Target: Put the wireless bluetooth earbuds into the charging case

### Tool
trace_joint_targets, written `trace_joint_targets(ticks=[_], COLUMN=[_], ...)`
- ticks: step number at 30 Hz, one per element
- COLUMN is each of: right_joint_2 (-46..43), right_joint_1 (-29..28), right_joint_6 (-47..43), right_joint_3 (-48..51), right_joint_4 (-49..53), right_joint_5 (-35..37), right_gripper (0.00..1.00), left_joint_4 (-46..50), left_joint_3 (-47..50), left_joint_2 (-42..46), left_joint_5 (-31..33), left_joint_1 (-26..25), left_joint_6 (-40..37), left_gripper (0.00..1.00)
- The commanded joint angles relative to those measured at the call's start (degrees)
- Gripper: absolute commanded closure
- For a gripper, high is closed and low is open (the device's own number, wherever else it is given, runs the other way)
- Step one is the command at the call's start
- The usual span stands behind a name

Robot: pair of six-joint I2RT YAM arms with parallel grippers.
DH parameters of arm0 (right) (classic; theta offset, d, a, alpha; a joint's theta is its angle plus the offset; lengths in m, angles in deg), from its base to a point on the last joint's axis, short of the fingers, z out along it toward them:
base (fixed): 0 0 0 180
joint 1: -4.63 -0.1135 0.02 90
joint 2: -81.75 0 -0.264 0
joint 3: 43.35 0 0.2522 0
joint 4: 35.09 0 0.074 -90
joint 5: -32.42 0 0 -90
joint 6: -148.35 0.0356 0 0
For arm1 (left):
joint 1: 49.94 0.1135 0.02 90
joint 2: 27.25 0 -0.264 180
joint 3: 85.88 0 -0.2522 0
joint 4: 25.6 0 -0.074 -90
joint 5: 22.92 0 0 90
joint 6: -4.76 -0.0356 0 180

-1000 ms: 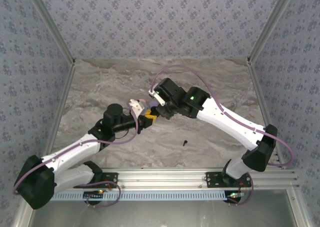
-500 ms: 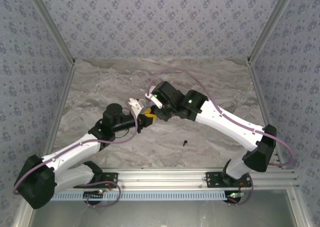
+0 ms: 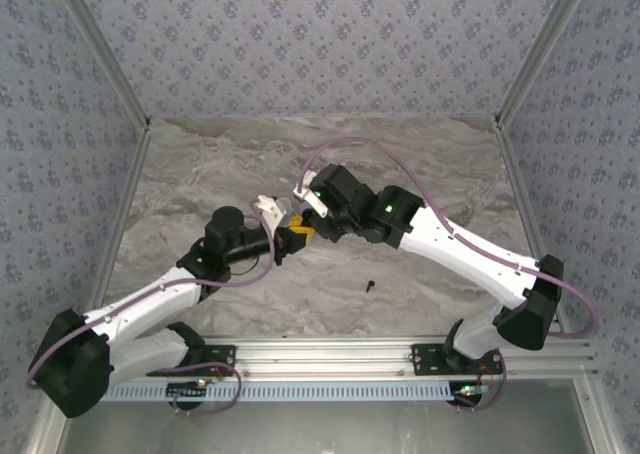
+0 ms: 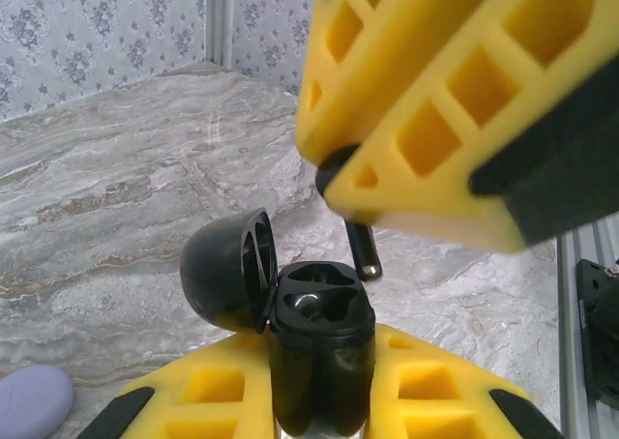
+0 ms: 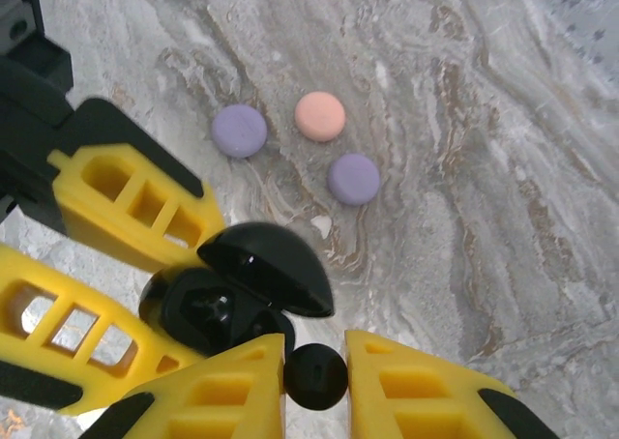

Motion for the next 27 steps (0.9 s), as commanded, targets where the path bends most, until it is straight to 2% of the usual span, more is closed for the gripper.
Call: trace_joint_targets(ticks=[1, 27], right_joint_2=[-1.94, -1.49], right_joint_1=[-0.40, -2.58], right_joint_6=[-1.88, -6.61], right_joint_3=[0.74, 4.60], right_joint_4=[-2.79, -5.04], right_joint_5=[1.84, -0.11], right_gripper=[0.77, 0.77], left_joint_4=[-2.99, -4.22], left_joint_3=[-1.64, -1.54], left_joint_2=[-0.09, 0.11], left_joint_5=[-2.10, -2.05], left_joint_1=[-0.35, -0.33], left_joint_6=[1.03, 2.48], left_gripper=[1.00, 1.00])
